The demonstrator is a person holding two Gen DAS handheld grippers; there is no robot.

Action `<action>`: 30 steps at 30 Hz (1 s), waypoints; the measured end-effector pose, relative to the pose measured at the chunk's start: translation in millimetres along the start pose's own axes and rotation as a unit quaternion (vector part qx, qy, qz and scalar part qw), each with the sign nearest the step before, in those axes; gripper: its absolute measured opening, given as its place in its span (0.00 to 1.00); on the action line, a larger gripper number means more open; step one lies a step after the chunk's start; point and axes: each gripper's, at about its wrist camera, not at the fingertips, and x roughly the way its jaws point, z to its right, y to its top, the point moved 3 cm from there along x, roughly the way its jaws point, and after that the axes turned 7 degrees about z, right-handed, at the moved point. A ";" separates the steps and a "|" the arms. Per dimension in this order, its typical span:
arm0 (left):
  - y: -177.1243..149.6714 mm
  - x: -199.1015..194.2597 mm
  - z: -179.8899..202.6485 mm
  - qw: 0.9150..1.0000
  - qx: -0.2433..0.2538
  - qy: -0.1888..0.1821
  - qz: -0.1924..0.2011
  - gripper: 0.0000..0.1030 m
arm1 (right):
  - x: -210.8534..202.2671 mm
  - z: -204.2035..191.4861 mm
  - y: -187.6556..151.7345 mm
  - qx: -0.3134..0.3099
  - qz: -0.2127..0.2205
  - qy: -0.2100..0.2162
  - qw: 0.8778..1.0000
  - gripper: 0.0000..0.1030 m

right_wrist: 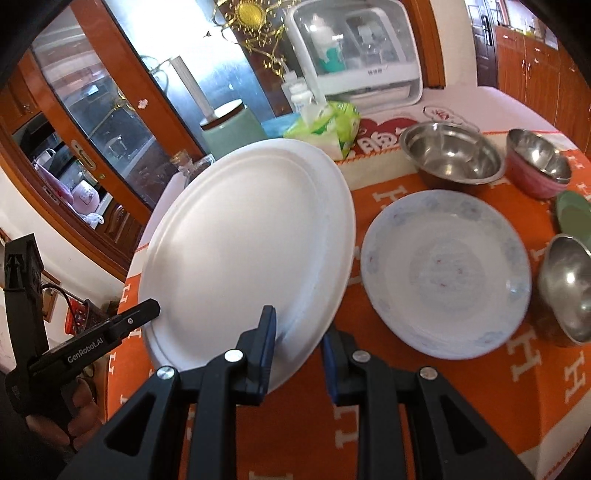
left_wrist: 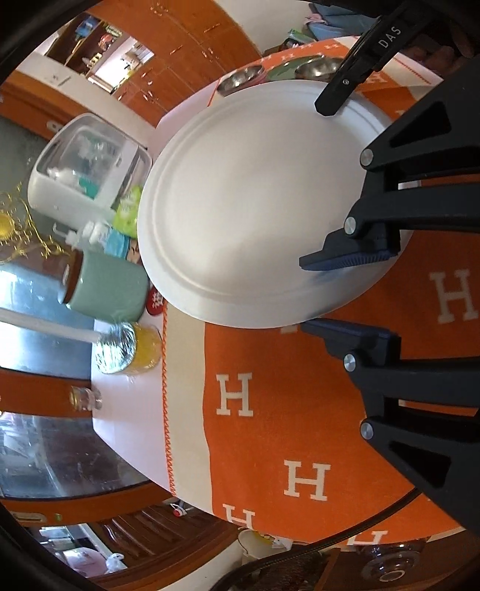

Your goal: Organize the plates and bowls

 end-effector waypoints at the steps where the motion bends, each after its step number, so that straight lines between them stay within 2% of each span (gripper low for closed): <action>1: 0.0 -4.6 3.3 1.000 0.003 -0.003 0.003 0.23 | -6.7 1.3 -1.4 -0.003 0.006 0.000 1.000 0.22; 13: -29.1 -48.6 45.3 0.999 0.034 -0.038 0.015 0.24 | -65.0 24.0 -20.5 -0.024 0.034 -0.019 0.999 0.23; 21: -65.1 -62.9 73.3 0.998 0.041 -0.053 0.002 0.25 | -91.6 48.6 -41.7 -0.026 0.025 -0.027 0.999 0.23; 30: -100.8 -73.5 108.5 0.997 0.049 -0.047 -0.021 0.25 | -119.5 82.5 -65.7 -0.022 0.002 -0.025 0.999 0.23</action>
